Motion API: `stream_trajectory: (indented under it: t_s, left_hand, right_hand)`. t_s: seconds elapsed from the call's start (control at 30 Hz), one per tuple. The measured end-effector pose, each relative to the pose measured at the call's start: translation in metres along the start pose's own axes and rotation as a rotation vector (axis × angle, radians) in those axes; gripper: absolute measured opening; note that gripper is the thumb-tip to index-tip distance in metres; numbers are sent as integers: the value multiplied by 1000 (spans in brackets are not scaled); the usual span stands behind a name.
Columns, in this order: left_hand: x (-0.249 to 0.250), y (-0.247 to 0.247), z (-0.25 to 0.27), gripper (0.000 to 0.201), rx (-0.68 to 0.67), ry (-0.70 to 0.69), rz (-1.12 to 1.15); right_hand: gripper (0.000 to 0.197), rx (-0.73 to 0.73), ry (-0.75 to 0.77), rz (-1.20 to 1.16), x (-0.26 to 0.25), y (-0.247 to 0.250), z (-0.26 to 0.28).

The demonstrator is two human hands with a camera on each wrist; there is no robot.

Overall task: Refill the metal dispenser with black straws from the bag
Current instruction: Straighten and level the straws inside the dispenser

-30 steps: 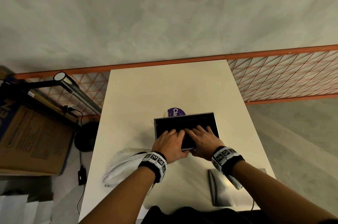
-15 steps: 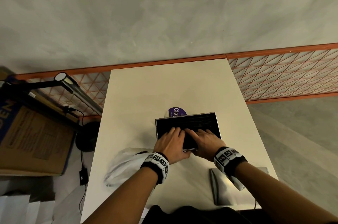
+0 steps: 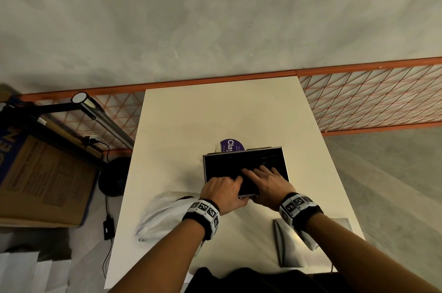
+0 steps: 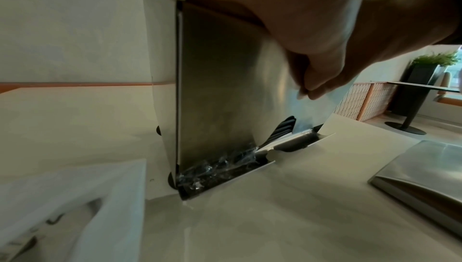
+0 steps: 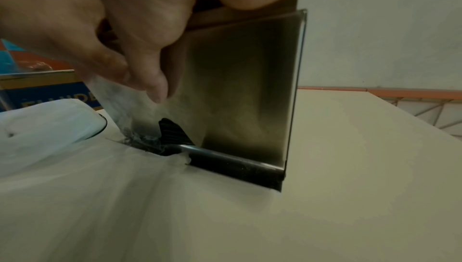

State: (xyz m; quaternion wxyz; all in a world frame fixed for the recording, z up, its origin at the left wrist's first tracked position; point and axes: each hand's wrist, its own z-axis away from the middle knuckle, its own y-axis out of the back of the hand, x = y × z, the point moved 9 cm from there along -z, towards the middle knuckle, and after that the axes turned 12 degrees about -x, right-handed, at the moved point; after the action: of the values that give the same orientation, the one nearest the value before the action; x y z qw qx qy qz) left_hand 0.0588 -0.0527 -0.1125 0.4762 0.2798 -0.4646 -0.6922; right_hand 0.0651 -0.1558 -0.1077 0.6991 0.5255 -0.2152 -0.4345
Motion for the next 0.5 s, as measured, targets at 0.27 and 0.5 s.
stream_trajectory:
  t_s: [0.27,0.5]
  left_hand:
    - [-2,6,-1,67,7,26,31]
    - [-4,9,-1,70,0,36,73]
  right_hand:
    - [81,31,8,-12,-1,6,1]
    - [82,-95,-60,-118,9,-3,-2]
